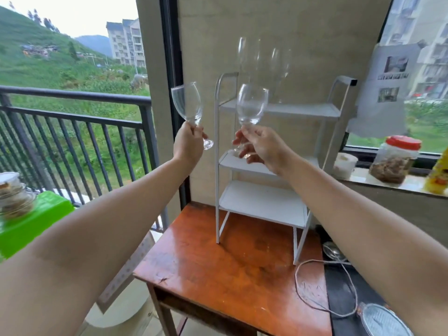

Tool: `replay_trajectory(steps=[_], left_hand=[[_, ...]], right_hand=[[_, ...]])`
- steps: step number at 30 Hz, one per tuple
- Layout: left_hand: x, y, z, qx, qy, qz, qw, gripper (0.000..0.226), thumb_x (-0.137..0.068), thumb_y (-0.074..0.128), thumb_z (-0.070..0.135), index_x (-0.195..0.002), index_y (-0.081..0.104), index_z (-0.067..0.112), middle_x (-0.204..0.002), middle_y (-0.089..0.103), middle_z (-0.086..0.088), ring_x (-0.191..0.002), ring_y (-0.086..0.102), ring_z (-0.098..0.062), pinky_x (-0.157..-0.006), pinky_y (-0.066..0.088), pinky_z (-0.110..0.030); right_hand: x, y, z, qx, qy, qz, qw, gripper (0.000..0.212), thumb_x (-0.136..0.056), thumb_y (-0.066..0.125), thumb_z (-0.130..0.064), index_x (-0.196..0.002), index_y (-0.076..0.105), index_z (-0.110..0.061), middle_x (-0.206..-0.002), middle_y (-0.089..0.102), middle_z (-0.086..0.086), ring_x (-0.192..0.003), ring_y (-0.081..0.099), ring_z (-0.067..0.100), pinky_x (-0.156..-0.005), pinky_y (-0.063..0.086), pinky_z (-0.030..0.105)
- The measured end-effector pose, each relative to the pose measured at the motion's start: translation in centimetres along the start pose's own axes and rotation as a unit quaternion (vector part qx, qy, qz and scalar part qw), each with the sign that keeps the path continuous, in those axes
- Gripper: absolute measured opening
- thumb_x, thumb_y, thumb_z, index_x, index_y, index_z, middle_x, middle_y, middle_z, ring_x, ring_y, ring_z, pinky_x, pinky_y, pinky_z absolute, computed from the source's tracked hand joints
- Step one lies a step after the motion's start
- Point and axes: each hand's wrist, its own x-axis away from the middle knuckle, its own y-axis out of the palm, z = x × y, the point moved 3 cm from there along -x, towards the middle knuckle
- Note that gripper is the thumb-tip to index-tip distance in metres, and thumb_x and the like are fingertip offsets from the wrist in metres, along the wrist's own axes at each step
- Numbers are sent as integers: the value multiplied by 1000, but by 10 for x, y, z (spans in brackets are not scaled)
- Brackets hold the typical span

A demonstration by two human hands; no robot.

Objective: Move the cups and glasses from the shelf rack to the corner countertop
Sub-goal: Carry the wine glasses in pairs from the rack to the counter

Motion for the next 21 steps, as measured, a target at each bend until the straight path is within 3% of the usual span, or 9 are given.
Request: replay_trajectory(steps=[3, 7, 13, 17, 21], left_hand=[[27, 1, -43, -27, -46, -44, 998, 31, -99, 40, 20, -70, 52, 24, -94, 61, -3, -87, 54, -17, -78, 41, -31], [82, 9, -96, -59, -104, -109, 987, 30, -100, 40, 19, -72, 53, 18, -84, 58, 0, -71, 51, -14, -62, 38, -28], [169, 6, -160, -109, -166, -225, 954, 24, -98, 40, 16, -91, 61, 8, -93, 61, -7, -94, 58, -27, -76, 41, -31], [217, 5, -186, -121, -195, -297, 927, 27, -99, 40, 16, -99, 63, 4, -89, 60, -3, -86, 53, -20, -78, 40, -30], [273, 8, -204, -133, -203, -378, 893, 26, -98, 39, 16, -87, 61, 7, -87, 60, -4, -79, 52, -20, -71, 38, -29]], right_hand=[[21, 19, 56, 35, 69, -6, 997, 26, -103, 36, -25, -97, 53, -7, -86, 61, 3, -58, 59, 13, -47, 45, 20], [56, 39, 118, 27, 165, 28, 986, 23, -103, 37, -23, -91, 52, -9, -83, 60, 3, -59, 59, 13, -45, 46, 18], [127, 67, 182, 8, 288, 91, 953, 26, -103, 37, -28, -93, 53, -11, -88, 62, 5, -58, 60, 11, -46, 46, 20], [186, 81, 208, -7, 349, 144, 926, 28, -103, 36, -30, -101, 53, -8, -93, 63, 5, -59, 61, 11, -46, 47, 19], [258, 91, 230, -58, 392, 221, 891, 27, -104, 34, -26, -93, 51, -8, -86, 59, 6, -47, 60, 6, -40, 45, 16]])
